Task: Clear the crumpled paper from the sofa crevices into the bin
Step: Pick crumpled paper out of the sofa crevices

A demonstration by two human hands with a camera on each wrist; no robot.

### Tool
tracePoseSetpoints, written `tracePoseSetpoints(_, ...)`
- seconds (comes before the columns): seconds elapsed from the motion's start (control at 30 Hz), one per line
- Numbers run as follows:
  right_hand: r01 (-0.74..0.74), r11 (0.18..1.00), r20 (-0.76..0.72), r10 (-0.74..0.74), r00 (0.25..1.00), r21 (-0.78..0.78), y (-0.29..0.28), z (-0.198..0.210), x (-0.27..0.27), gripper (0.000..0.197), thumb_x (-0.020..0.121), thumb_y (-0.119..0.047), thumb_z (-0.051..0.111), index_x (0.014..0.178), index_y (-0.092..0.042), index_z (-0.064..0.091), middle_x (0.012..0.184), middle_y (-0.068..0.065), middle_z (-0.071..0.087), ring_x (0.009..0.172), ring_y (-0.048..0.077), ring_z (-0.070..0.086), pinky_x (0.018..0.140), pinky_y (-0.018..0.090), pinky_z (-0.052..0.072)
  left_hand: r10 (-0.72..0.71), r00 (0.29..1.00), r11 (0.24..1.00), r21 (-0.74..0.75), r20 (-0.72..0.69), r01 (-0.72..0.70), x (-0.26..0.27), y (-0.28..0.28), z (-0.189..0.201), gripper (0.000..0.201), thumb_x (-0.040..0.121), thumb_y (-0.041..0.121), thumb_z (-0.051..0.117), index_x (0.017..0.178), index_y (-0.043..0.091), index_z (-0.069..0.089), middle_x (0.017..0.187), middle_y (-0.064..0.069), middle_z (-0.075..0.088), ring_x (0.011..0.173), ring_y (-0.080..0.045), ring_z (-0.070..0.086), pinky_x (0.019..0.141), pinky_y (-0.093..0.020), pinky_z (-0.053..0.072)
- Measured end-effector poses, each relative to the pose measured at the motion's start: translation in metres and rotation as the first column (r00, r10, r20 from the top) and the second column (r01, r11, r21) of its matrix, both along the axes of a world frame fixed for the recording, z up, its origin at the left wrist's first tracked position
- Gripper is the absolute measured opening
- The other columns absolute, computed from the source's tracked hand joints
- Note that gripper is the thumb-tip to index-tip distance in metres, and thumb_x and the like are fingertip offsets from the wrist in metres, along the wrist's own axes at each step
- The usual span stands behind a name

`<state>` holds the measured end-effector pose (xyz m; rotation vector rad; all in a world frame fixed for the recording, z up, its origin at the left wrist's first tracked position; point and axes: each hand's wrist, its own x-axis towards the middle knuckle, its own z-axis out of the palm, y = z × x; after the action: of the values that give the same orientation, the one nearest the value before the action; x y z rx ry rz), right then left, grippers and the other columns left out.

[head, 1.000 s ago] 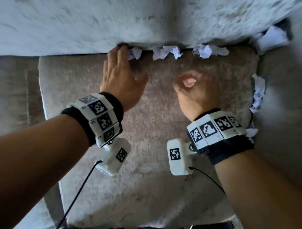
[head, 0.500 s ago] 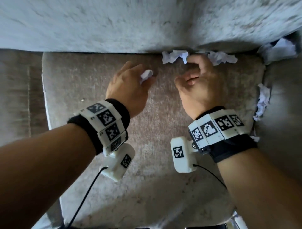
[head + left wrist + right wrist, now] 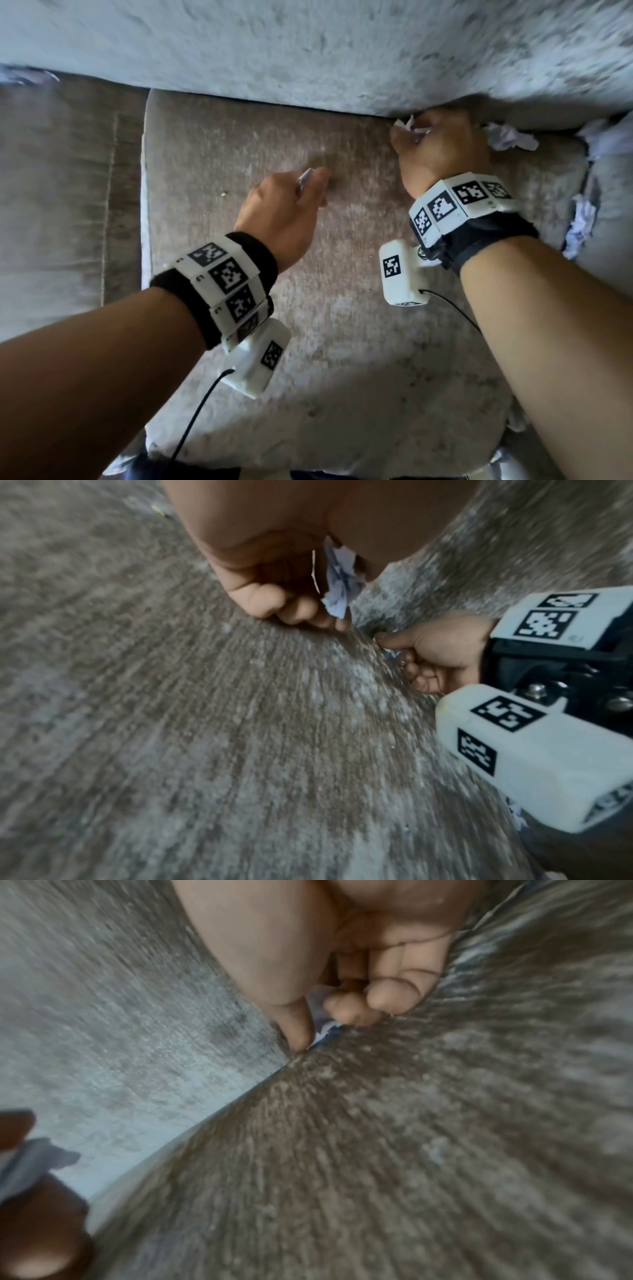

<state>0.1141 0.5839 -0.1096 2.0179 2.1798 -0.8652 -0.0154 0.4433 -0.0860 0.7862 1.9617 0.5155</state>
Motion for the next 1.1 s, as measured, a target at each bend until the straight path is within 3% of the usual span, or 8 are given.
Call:
tracePoseSetpoints(0.1,-0.005,1.000,0.006,0.005,1.000,0.000,-0.007,-0.003,0.002,0.039,0.087,-0.044,0.055,0.086,-0.007,0.068,0.090,0.014,0.071,0.089,0.034,0.066,0.071,0.033,0.048,0.027,0.999,0.999,0.029,0.037,-0.028,0.001,-0.001,0.002,0.045,0.105,0.034,0.041,0.068,0.012,0.053,0.056,-0.003,0.050,0.042,-0.011,0.044,0.042,-0.026,0.038)
tracePoseSetpoints(0.2,0.021,0.999,-0.042,-0.019,0.999,0.037,-0.022,0.000,0.007,0.034,0.086,-0.036,0.051,0.068,-0.008,0.059,0.077,0.015,0.067,0.076,0.035,0.063,0.061,0.030,0.042,0.020,0.999,0.999,0.029,0.039,-0.021,0.005,-0.002,0.001,0.035,0.104,0.027,0.040,0.092,0.005,0.064,0.083,-0.016,0.069,0.072,-0.032,0.066,0.066,-0.049,0.056)
tracePoseSetpoints(0.33,0.115,0.990,-0.123,-0.104,0.987,0.082,-0.043,0.018,0.029,0.041,0.086,-0.025,0.053,0.052,-0.017,0.032,0.056,0.004,0.047,0.051,0.022,0.045,0.051,0.030,0.032,-0.002,1.000,1.000,0.014,0.026,0.002,0.020,0.000,0.005,0.028,0.104,0.018,0.037,0.126,0.023,0.055,0.093,-0.001,0.070,0.078,-0.020,0.068,0.069,-0.039,0.058)
tracePoseSetpoints(0.47,0.216,0.976,-0.145,-0.208,0.967,0.039,-0.054,0.027,0.066,0.042,0.089,-0.023,0.051,0.051,-0.012,0.037,0.052,0.001,0.044,0.046,0.014,0.041,0.050,0.029,0.026,-0.062,0.997,0.998,0.026,0.044,0.061,0.049,0.011,0.013,0.045,0.103,0.010,0.035,0.142,0.031,0.041,0.088,0.006,0.065,0.068,-0.022,0.067,0.055,-0.033,0.055)
tracePoseSetpoints(0.53,0.283,0.958,-0.187,-0.272,0.944,0.035,-0.055,0.026,0.083,0.038,0.089,-0.025,0.049,0.057,-0.004,0.051,0.056,0.005,0.054,0.052,0.022,0.051,0.056,0.032,0.036,-0.080,0.997,0.997,0.027,0.025,0.079,0.064,0.019,0.014,0.053,0.100,0.004,0.035,0.145,0.033,0.038,0.092,0.008,0.062,0.069,-0.015,0.063,0.048,-0.024,0.046)
tracePoseSetpoints(0.63,0.401,0.916,-0.251,-0.380,0.890,0.035,-0.052,0.025,0.113,0.041,0.083,-0.033,0.040,0.073,-0.001,0.063,0.074,0.014,0.068,0.070,0.033,0.064,0.067,0.045,0.053,-0.087,0.996,0.995,0.050,-0.006,0.087,0.093,0.034,0.015,0.062,0.095,0.002,0.037,0.147,0.036,0.035,0.117,0.001,0.059,0.088,-0.019,0.063,0.065,-0.028,0.049)
tracePoseSetpoints(0.83,0.521,0.853,-0.292,-0.509,0.810,-0.040,-0.043,0.032,0.156,0.052,0.078,-0.043,0.035,0.099,-0.011,0.069,0.089,0.008,0.072,0.083,0.028,0.068,0.075,0.046,0.056,-0.150,0.978,0.986,0.056,-0.147,0.160,0.133,0.066,0.018,0.063,0.089,0.014,0.049,0.145,0.040,0.037,0.131,0.002,0.054,0.100,-0.018,0.058,0.081,-0.033,0.043)
tracePoseSetpoints(1.1,0.582,0.807,-0.370,-0.574,0.731,-0.100,-0.031,0.032,0.173,0.012,0.088,-0.031,0.047,0.084,-0.029,0.059,0.098,0.009,0.068,0.089,0.035,0.065,0.081,0.041,0.054,-0.341,0.901,0.933,0.020,-0.269,0.359,0.150,0.107,0.012,0.058,0.085,0.015,0.049,0.129,0.052,0.051,0.155,0.005,0.034,0.116,-0.021,0.058,0.090,-0.031,0.044)
